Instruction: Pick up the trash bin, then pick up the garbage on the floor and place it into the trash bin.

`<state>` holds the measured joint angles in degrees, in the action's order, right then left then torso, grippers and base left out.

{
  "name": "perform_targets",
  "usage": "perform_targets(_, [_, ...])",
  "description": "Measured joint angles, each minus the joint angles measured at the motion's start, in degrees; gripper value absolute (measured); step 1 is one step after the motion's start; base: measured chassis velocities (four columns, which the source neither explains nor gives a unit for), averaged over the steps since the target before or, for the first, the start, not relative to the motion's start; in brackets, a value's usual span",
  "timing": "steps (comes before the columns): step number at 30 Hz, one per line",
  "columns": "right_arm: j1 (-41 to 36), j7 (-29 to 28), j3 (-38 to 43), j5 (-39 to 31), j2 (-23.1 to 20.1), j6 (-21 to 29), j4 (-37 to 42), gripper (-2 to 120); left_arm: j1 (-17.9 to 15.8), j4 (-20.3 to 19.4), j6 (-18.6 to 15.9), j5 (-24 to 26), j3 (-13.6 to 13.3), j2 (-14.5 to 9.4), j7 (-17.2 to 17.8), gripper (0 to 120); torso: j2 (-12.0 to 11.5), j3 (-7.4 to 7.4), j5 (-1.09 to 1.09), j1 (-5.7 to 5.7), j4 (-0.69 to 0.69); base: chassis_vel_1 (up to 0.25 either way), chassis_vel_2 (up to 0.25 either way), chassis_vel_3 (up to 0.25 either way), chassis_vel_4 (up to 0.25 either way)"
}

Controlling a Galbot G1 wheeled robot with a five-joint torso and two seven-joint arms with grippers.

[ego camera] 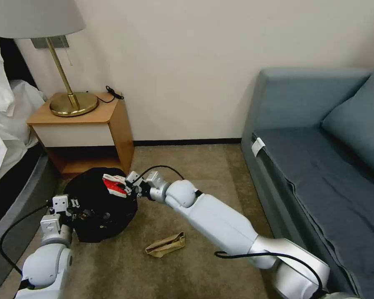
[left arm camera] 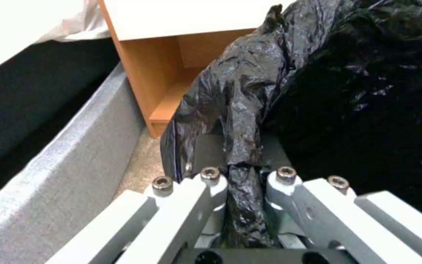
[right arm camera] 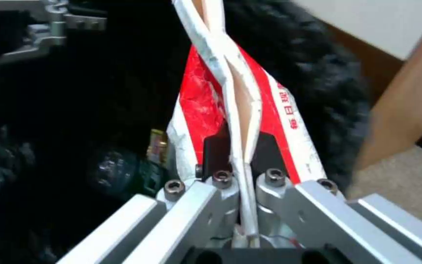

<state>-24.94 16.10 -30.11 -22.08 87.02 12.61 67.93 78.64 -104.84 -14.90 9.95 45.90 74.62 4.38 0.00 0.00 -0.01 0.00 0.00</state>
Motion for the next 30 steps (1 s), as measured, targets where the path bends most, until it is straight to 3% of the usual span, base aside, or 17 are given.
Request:
perform_targets(4, [-0.7,-1.8,-1.8,0.0,1.0,-0.1,-0.2,1,0.4,0.2,0.2,0.0,-0.2,0.4,-0.1,4,0.0,0.0,0.0,0.0,0.0,0.0,0.0,0.0,0.0])
perform_targets(8, [-1.1,-2.7,-2.5,0.3,1.7,-0.2,-0.4,19,0.6,-0.2,0.2,0.1,-0.1,0.6,-0.2,4,0.0,0.0,0.0,0.0,0.0,0.0,0.0,0.0,0.0])
perform_targets(12, [-1.1,-3.0,-2.6,0.5,1.9,-0.2,-0.4,28,0.7,-0.3,0.2,0.1,0.0,0.6,-0.2,4,0.0,0.0,0.01,0.0,0.0,0.0,0.0,0.0,0.0])
perform_targets(16, [-1.3,-3.2,-2.3,1.1,1.6,-0.3,-0.4,50,0.9,-0.2,0.2,0.0,0.1,0.9,-0.2,4,0.0,0.0,0.01,0.0,0.0,0.0,0.0,0.0,0.0])
perform_targets(22, [-1.5,-3.3,-1.1,2.0,0.7,-0.1,0.1,65,0.4,0.3,0.2,0.0,0.3,1.0,-0.2,4,0.0,0.0,0.01,0.0,0.0,0.0,0.0,0.0,0.0])
perform_targets(25, [-1.5,-3.8,0.6,3.7,-1.5,1.6,0.4,82,0.2,1.3,0.3,0.2,0.8,0.3,-0.2,4,0.0,0.0,0.01,0.0,0.01,0.0,0.0,0.0,0.0])
perform_targets(30, [-2.3,-4.0,2.8,6.0,-4.7,3.3,0.1,96,0.1,2.2,0.6,0.5,1.5,-0.5,-0.2,4,0.0,0.0,0.02,0.0,0.0,0.0,0.0,0.0,0.0])
